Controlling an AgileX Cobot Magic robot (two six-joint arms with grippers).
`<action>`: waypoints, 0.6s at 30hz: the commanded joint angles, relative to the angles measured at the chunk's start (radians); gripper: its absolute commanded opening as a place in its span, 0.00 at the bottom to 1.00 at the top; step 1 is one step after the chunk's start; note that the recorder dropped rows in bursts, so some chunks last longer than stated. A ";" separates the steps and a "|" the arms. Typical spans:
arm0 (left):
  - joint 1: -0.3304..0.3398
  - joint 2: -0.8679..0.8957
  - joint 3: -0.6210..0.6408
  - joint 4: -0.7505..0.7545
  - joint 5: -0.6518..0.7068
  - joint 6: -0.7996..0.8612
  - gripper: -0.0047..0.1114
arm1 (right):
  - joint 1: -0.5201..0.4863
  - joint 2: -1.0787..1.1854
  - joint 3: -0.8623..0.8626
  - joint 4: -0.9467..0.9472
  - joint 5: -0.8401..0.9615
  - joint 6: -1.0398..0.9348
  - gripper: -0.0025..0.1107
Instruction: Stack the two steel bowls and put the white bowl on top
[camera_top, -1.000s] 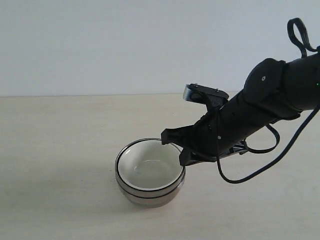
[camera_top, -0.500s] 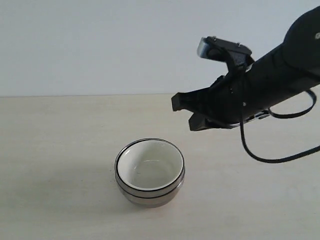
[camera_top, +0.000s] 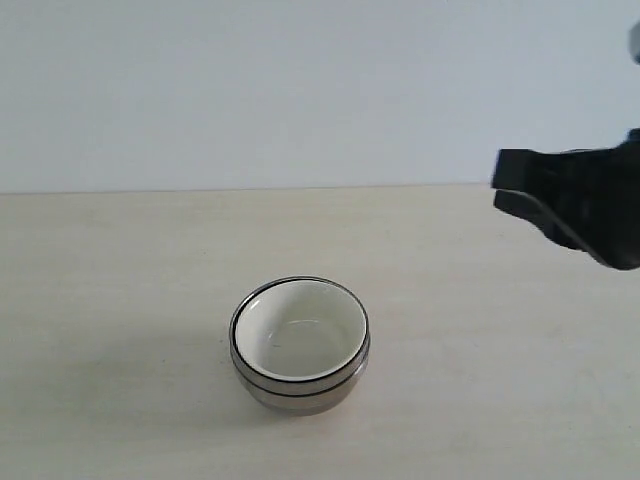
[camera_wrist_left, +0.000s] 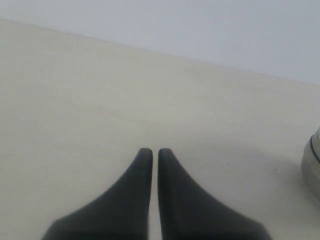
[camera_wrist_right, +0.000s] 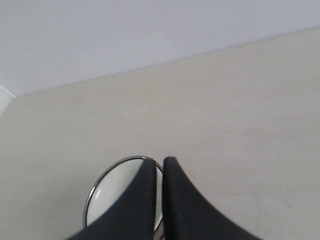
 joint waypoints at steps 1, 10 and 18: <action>0.002 -0.003 0.003 -0.004 0.000 0.007 0.07 | -0.003 -0.183 0.101 0.003 -0.036 0.009 0.02; 0.002 -0.003 0.003 -0.004 0.000 0.007 0.07 | -0.003 -0.368 0.164 0.005 0.095 0.012 0.02; 0.002 -0.003 0.003 -0.004 0.000 0.007 0.07 | -0.003 -0.378 0.164 0.005 0.077 0.012 0.02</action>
